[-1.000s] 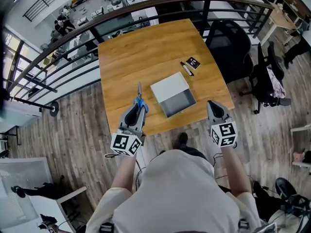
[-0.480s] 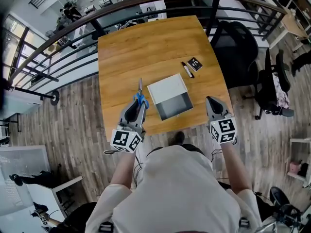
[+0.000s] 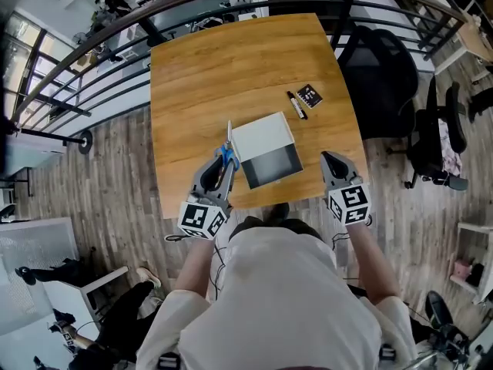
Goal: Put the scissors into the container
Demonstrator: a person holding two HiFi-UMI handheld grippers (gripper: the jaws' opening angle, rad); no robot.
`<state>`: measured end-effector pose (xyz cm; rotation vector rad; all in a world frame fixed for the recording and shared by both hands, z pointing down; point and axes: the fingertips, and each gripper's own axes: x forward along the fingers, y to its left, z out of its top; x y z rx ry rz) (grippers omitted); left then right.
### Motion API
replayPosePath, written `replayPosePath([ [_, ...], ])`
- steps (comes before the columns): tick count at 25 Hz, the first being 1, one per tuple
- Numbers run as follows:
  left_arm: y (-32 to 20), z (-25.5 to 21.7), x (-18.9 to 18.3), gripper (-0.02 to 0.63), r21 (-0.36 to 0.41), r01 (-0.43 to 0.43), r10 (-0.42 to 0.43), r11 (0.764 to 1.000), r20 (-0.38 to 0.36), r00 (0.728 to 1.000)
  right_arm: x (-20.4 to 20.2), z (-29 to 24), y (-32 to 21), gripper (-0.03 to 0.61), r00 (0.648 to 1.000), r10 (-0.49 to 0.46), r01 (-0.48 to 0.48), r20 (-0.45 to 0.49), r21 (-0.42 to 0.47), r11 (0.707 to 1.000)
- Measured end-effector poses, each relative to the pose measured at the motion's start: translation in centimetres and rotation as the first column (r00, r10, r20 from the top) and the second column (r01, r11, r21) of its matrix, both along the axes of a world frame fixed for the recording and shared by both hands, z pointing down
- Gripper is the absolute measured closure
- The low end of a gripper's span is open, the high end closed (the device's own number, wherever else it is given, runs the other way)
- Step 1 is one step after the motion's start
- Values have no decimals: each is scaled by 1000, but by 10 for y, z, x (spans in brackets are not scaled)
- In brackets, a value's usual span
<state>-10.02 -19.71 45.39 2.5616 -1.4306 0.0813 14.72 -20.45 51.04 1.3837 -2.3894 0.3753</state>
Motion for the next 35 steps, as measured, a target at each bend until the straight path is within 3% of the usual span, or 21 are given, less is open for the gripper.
replayPosePath([
  [11, -29, 38, 37, 538, -71, -112, 115, 991, 44, 992, 9, 28, -19, 577, 998, 62, -60, 25, -66, 996],
  [19, -44, 70, 48, 538, -132, -237, 249, 962, 83, 965, 3, 33, -20, 577, 989, 147, -145, 19, -95, 985],
  [26, -50, 101, 59, 538, -185, -331, 356, 925, 121, 927, 1, 47, -15, 577, 977, 213, -211, 5, -129, 969],
  [35, -45, 163, 73, 538, -267, -423, 480, 866, 201, 854, 0, 75, -4, 577, 959, 285, -281, -6, -184, 942],
])
